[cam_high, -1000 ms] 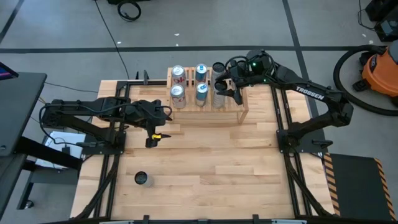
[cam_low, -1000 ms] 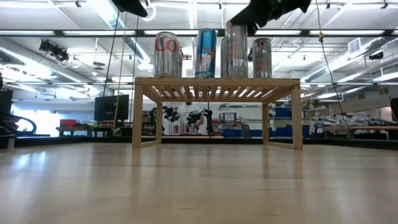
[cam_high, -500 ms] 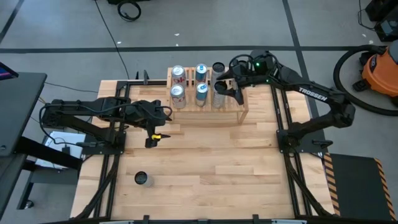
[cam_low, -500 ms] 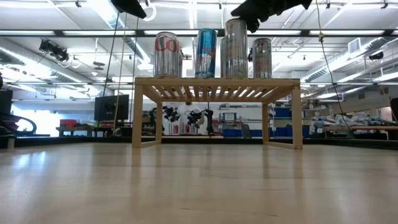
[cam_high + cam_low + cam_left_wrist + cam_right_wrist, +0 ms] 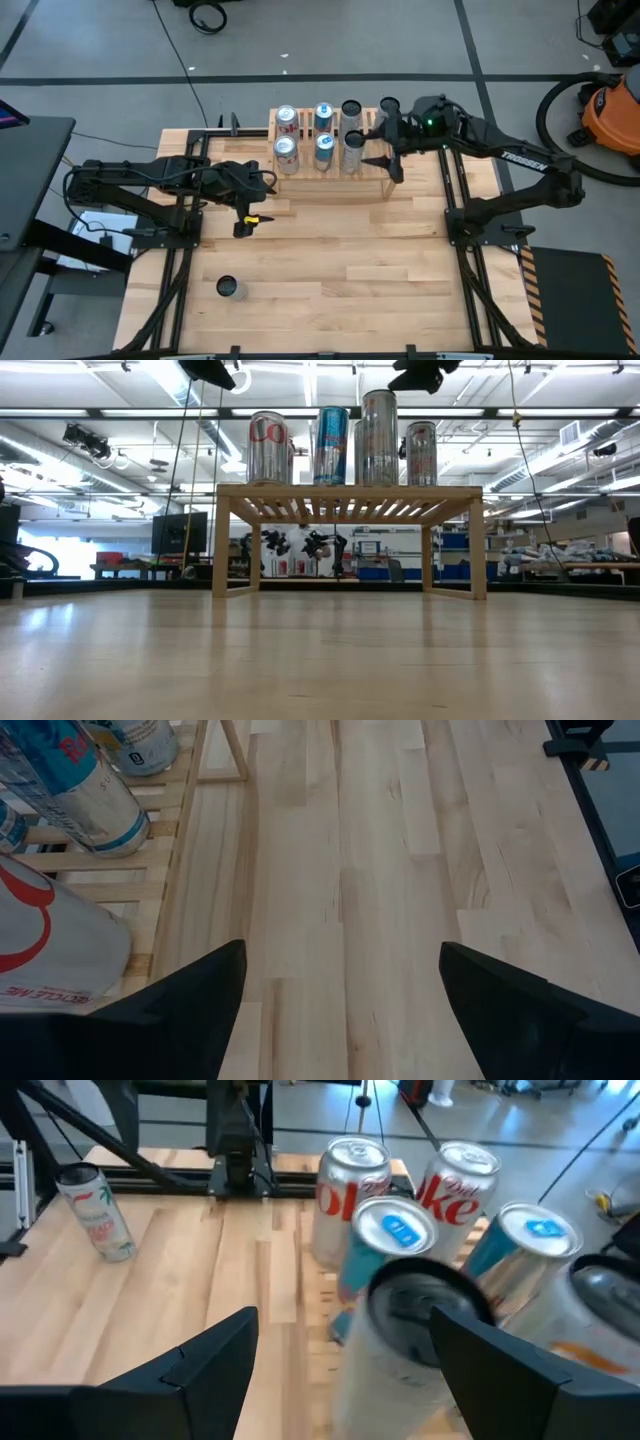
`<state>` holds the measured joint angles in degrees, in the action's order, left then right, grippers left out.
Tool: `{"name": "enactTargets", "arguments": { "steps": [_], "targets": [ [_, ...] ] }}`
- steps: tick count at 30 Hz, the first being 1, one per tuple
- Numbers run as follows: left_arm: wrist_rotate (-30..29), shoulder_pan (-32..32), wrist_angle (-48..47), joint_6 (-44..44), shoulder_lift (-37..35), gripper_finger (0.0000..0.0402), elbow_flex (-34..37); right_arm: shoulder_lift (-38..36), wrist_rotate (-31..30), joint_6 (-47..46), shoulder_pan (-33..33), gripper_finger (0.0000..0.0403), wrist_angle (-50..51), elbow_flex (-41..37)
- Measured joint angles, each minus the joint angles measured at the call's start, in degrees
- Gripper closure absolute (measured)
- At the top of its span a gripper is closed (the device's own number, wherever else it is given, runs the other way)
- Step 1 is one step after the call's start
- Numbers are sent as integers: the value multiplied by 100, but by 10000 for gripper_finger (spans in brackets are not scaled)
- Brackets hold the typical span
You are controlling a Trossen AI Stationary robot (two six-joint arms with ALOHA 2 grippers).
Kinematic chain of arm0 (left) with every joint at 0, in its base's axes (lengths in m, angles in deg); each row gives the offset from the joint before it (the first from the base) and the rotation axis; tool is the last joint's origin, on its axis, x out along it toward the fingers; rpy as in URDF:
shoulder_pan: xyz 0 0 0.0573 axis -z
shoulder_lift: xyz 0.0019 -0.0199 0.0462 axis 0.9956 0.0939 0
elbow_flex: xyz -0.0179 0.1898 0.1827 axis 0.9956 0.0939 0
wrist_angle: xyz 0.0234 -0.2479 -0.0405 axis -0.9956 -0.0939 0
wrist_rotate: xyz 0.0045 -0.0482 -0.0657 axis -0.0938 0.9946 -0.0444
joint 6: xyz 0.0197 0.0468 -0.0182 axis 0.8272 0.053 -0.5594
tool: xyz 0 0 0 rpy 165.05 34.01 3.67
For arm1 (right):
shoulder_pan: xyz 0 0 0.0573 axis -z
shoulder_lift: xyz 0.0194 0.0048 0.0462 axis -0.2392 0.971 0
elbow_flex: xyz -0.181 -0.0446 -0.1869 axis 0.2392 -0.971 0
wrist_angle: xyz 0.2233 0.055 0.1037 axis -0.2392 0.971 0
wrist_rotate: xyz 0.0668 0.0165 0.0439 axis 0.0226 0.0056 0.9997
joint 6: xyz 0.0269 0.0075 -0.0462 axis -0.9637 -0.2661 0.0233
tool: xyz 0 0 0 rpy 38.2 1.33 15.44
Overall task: Place canned beverage on shelf
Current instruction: Put the white-yellow soda can aligned with the other white-yellow soda can on the shelf
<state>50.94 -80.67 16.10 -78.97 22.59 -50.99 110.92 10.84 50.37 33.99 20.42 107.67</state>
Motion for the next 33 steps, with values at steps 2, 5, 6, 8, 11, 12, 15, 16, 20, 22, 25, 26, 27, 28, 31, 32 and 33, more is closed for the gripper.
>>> {"name": "enactTargets", "arguments": {
  "steps": [2, 5, 6, 8, 11, 12, 15, 16, 20, 22, 25, 26, 27, 28, 31, 32, 33],
  "targets": [
    [0, 0, 1, 0, -1, 67, 0, -34, -332, -204, -195, 98, 84, 0],
    [-1, 0, 2, 7, 0, 67, 0, -47, -1058, -411, -467, 100, 190, 0],
    [-1, 0, 2, 9, 0, 67, 0, -43, -1353, -481, -547, 101, 184, 0],
    [-1, 0, 2, 11, 0, 67, 0, -43, -1955, -602, -695, 103, 156, 0],
    [-1, 0, 1, 7, -2, 67, 0, -43, -2637, -1031, -883, 104, 140, 0],
    [-1, 0, 1, 7, 0, 67, 0, -43, -2801, -1213, -950, 104, 142, 0],
    [-1, 0, 2, 7, -2, 67, 0, -26, -3312, -1728, -1181, 103, 100, -77],
    [-1, 0, 2, 7, 0, 67, 0, -15, -3515, -1864, -1259, 103, 93, -141],
    [-1, 0, 2, 7, 0, 67, 0, 53, -4289, -2365, -1578, 105, 66, -455],
    [-1, 0, 4, 4, -1, 67, 0, 60, -4591, -2593, -1763, 105, -137, -638],
    [-1, 0, 4, 8, -2, 67, 0, 63, -4853, -2668, -2018, 105, -545, -963],
    [-1, 0, 2, 7, 0, 67, 0, 64, -4898, -2673, -2094, 105, -674, -1054],
    [-1, -2, 4, 9, 0, 67, 0, 64, -4949, -2713, -2158, 105, -808, -1139],
    [-1, 0, 5, 9, -1, 67, 0, 63, -5030, -2770, -2221, 105, -971, -1238],
    [-1, 0, 7, 11, -2, 67, 0, 62, -5444, -2819, -2381, 106, -1473, -1589],
    [-1, 0, 8, 11, -2, 67, 0, 62, -5624, -2771, -2431, 106, -1713, -1712],
    [-1, 0, 8, 11, -2, 67, 0, 62, -5797, -2691, -2472, 106, -1979, -1845]
  ]
}}
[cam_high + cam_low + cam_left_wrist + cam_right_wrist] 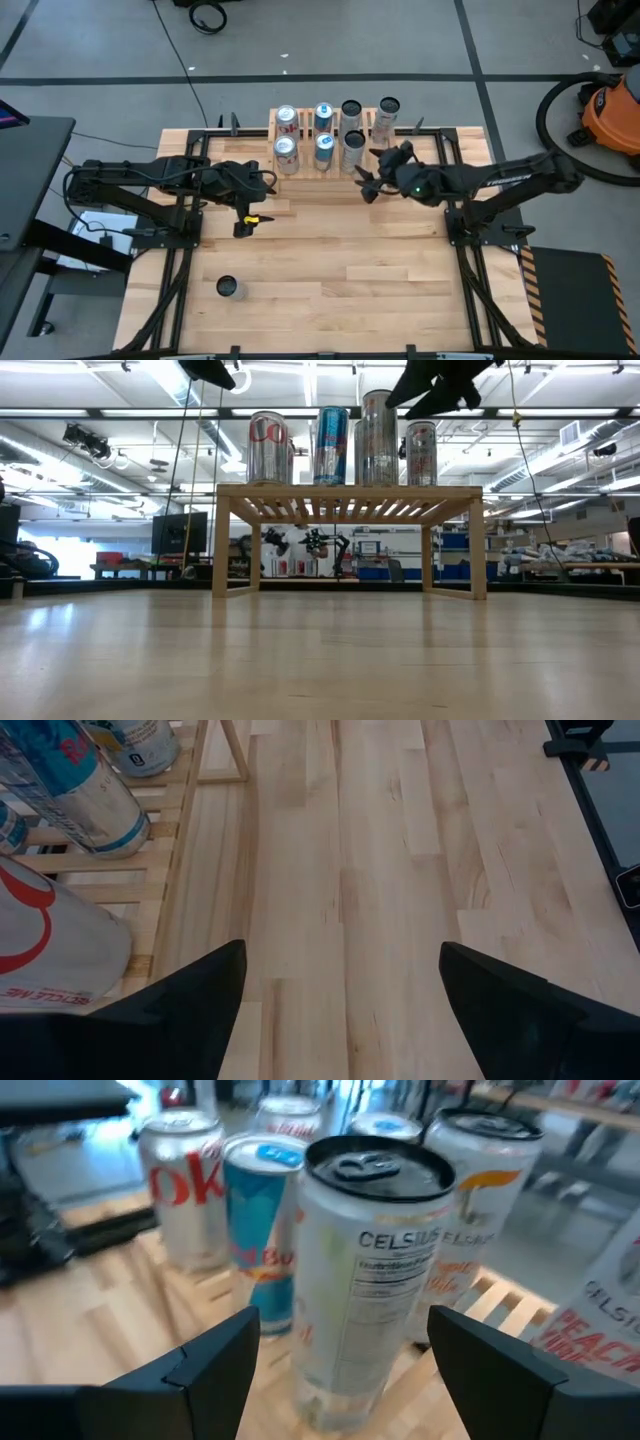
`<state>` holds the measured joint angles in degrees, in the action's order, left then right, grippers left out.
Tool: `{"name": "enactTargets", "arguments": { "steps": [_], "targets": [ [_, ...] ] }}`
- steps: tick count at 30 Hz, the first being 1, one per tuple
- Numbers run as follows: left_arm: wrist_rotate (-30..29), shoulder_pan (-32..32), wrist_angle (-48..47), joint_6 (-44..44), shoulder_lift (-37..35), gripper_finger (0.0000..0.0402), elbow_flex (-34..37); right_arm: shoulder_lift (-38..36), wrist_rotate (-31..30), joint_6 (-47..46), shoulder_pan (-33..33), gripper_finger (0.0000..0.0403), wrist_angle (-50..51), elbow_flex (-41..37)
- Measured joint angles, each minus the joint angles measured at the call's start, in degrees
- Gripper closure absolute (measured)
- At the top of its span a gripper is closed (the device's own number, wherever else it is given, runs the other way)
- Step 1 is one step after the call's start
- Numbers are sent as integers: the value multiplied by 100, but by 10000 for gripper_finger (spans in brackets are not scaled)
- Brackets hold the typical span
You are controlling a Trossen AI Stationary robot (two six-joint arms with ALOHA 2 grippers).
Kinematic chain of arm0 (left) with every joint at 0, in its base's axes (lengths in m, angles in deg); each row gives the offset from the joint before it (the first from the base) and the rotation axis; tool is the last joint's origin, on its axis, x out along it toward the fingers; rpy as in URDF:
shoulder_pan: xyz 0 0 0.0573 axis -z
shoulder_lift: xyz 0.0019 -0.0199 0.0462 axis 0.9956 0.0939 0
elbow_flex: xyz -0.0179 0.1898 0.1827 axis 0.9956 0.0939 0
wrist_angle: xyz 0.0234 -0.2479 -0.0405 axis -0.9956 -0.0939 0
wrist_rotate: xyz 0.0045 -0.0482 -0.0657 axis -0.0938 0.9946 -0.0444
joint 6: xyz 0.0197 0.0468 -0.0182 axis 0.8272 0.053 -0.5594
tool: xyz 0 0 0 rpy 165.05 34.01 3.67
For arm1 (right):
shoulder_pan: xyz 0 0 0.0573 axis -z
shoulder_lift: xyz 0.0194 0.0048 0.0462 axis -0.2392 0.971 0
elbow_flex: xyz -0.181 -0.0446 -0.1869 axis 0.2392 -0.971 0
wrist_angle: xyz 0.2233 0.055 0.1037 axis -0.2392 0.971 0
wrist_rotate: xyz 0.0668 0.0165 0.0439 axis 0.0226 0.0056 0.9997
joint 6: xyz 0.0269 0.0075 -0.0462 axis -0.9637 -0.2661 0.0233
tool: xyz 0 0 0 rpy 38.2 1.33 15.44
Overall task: Place canned beverage on shelf
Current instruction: Put the white-yellow soda can aligned with the other white-yellow soda can on the shelf
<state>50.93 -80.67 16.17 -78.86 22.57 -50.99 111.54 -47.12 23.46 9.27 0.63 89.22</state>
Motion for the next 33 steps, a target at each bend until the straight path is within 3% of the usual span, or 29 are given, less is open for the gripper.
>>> {"name": "enactTargets", "arguments": {
  "steps": [8, 14, 28, 33],
  "targets": [
    [0, 0, 6, -7, 1, 67, 0, 0, -421, 586, -92, 106, -1641, -757],
    [0, 0, 8, -7, 0, 67, 0, 0, -375, 731, 57, 105, -1858, -829],
    [0, 0, 12, -91, 1, 67, 0, 0, 981, 855, 240, 104, -2040, -829],
    [0, -1, 10, -162, 0, 67, 0, 0, 1024, 1048, 241, 97, -2035, -829]
  ]
}}
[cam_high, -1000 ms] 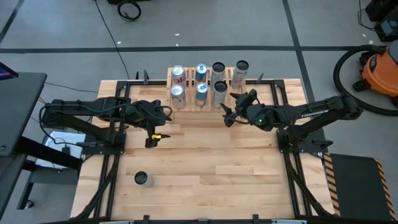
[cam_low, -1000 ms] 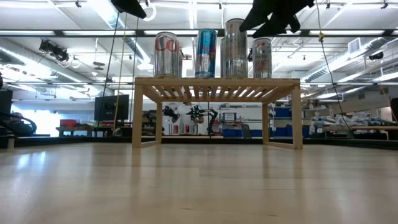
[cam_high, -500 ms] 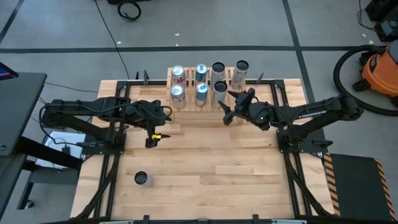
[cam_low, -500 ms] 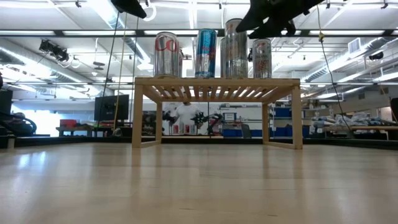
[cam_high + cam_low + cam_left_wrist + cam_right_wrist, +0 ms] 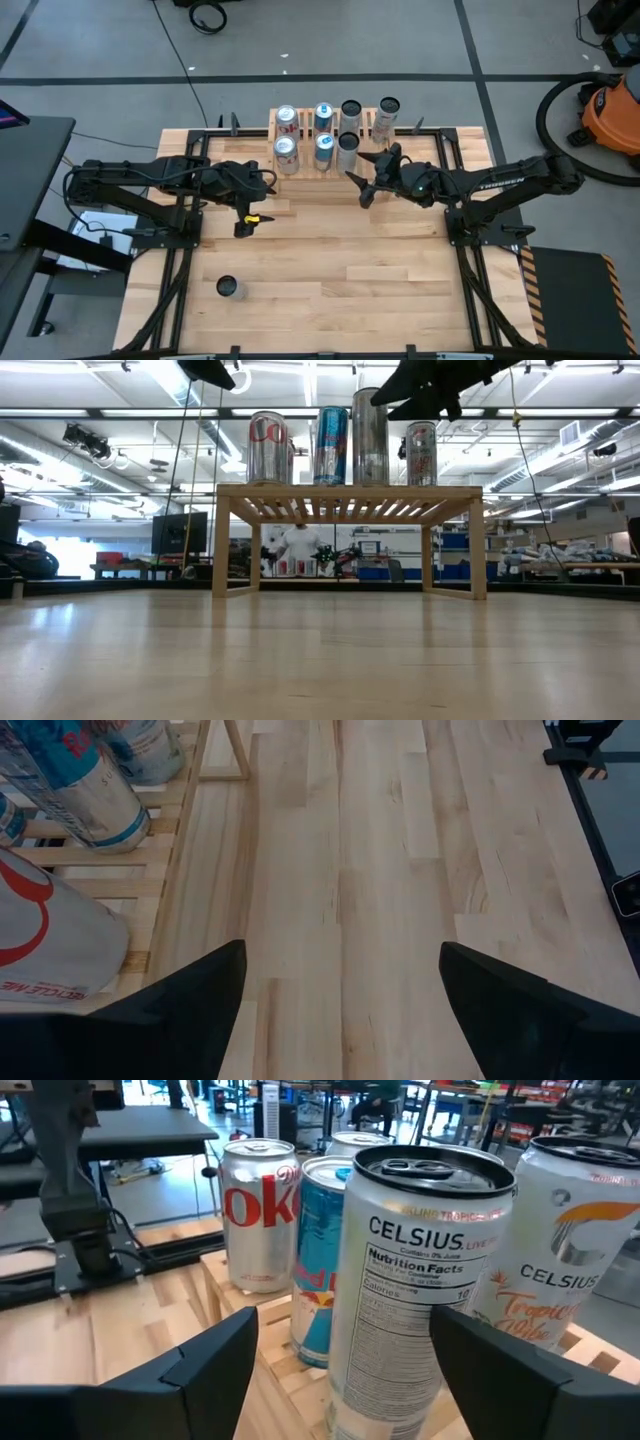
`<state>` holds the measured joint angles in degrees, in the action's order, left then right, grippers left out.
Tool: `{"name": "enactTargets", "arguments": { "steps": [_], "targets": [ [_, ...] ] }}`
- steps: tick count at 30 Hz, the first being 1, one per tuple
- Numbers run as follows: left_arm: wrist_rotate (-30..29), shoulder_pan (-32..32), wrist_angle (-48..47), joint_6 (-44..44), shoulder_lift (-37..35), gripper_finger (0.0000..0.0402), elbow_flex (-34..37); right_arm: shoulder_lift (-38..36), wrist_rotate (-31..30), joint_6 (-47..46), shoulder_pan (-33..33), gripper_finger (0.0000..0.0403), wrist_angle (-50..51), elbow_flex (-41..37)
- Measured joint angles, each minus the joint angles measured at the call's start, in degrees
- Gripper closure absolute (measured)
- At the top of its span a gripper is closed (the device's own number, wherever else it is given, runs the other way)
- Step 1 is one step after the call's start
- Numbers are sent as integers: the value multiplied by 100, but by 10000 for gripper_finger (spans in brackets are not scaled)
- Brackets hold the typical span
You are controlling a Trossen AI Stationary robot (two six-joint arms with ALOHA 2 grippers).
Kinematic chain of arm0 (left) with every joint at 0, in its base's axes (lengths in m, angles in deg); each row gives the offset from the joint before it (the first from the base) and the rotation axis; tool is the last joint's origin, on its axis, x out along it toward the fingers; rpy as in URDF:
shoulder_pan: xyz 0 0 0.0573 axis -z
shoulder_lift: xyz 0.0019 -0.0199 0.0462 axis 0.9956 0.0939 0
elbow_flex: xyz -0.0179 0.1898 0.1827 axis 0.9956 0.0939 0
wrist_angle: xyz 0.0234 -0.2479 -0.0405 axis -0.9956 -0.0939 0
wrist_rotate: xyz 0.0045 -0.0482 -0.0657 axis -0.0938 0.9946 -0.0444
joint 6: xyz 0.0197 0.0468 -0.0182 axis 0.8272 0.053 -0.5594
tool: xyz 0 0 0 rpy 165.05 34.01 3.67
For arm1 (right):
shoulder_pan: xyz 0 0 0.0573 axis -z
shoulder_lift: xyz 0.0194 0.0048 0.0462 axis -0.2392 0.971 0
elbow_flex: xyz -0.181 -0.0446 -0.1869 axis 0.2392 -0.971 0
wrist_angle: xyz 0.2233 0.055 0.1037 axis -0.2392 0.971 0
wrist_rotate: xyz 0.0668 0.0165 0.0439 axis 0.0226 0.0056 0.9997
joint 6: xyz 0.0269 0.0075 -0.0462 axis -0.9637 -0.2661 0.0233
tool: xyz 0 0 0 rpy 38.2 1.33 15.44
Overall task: Place canned beverage on shelf
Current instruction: Put the white-yellow soda can aligned with the other white-yellow soda can on the shelf
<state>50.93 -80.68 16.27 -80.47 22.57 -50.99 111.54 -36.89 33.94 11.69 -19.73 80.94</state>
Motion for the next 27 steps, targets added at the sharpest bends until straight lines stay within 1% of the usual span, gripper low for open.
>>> {"name": "enactTargets", "arguments": {
  "steps": [3, 15, 20, 27],
  "targets": [
    [0, 1, 6, -2, 0, 67, 0, 0, -104, 45, 0, 92, -2, 0],
    [0, 1, 83, 1, 0, 67, 0, 0, -184, 143, 15, 64, 20, 0],
    [0, 0, 83, 2, 0, 67, 0, 0, -521, 30, 17, 62, 23, 0],
    [0, 1, 81, 7, 0, 67, 0, 2, -560, -200, -56, 62, 28, 0]
  ]
}}
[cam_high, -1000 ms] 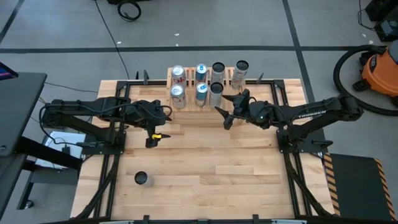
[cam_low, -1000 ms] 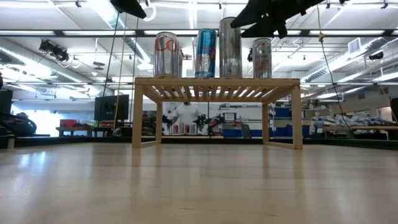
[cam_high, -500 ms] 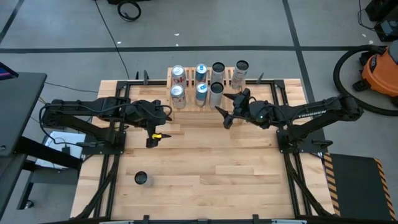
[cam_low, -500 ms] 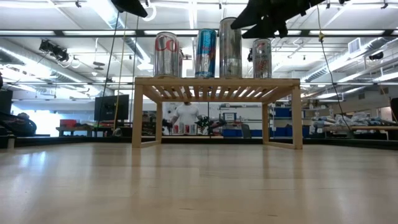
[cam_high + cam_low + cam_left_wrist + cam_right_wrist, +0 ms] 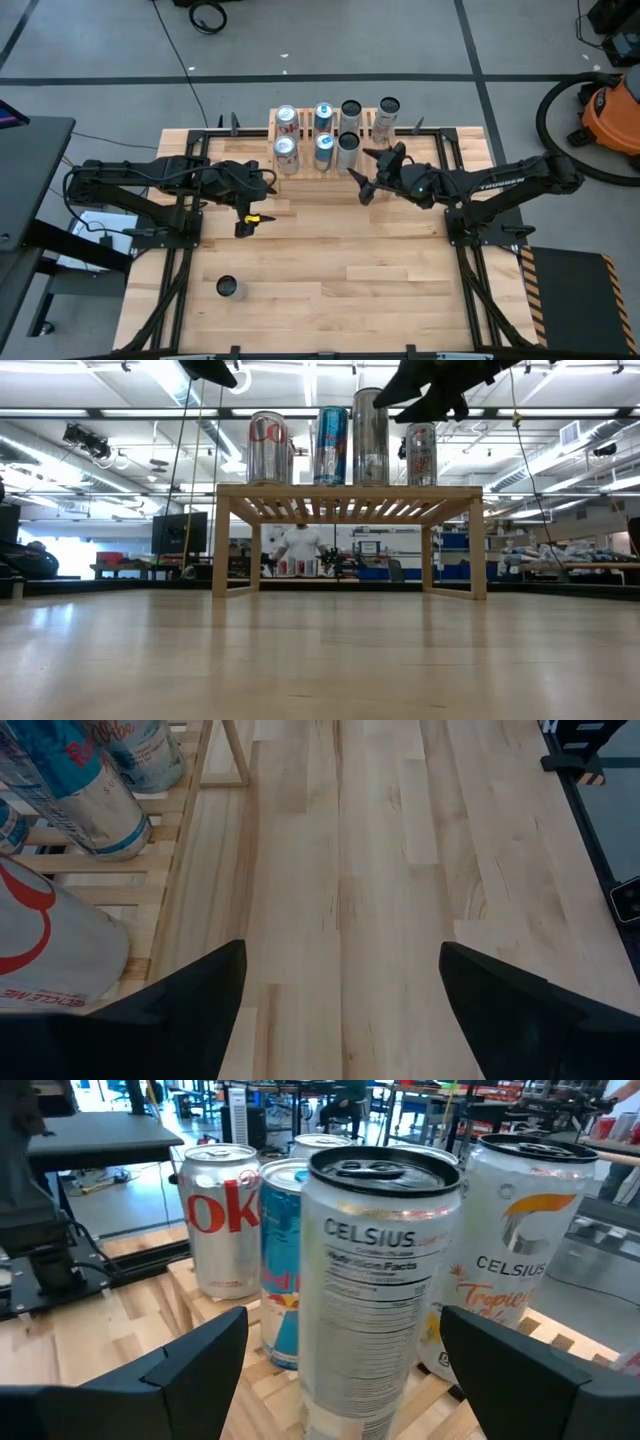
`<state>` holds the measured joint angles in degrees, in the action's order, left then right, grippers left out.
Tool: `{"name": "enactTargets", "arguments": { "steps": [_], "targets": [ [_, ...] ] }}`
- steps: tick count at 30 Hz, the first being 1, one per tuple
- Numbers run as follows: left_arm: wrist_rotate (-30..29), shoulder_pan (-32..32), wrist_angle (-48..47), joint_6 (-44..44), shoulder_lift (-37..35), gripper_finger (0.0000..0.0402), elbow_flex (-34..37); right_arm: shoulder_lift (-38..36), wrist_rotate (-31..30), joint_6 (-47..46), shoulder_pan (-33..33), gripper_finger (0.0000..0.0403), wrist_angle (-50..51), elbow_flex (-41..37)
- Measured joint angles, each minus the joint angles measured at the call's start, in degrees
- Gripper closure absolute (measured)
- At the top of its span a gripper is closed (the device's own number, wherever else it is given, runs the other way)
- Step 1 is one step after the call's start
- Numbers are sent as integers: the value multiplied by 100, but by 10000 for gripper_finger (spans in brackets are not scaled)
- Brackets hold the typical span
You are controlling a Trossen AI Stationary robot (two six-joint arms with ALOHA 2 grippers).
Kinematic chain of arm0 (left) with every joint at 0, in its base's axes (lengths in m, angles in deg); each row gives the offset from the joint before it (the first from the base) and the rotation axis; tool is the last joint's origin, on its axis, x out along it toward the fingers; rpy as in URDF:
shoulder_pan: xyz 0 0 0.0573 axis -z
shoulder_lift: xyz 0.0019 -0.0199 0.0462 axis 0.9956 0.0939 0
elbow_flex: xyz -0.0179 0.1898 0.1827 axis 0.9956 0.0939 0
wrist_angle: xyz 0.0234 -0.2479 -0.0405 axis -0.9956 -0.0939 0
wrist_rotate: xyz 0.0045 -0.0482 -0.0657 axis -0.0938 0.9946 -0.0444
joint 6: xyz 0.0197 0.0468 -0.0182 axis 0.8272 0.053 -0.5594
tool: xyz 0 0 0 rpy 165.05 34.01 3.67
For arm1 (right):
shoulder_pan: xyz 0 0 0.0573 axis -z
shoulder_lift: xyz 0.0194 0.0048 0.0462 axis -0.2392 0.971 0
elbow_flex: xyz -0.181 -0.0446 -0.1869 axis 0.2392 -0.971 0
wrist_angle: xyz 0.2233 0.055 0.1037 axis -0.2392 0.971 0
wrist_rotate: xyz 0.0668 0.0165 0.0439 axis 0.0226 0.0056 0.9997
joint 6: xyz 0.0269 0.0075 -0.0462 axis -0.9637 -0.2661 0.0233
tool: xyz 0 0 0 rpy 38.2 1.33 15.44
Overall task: Place canned beverage on shelf
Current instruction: Put the white-yellow soda can aligned with the other white-yellow soda can on the shelf
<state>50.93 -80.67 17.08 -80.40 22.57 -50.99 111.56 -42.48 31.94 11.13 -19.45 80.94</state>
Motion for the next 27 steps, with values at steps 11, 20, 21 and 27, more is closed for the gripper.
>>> {"name": "enactTargets", "arguments": {
  "steps": [11, 20, 21, 27],
  "targets": [
    [0, 2, -4, 13, 0, 67, 0, 473, -123, 313, 164, 62, -322, 0],
    [0, 2, -3, 11, 0, 67, 0, 570, -101, 190, 332, 62, -702, 0],
    [0, 2, -2, 12, 0, 67, 0, 570, -76, 167, 348, 62, -700, 0],
    [0, 2, -4, 11, 0, 67, 0, 570, 140, 67, 449, 64, -697, 0]
  ]
}}
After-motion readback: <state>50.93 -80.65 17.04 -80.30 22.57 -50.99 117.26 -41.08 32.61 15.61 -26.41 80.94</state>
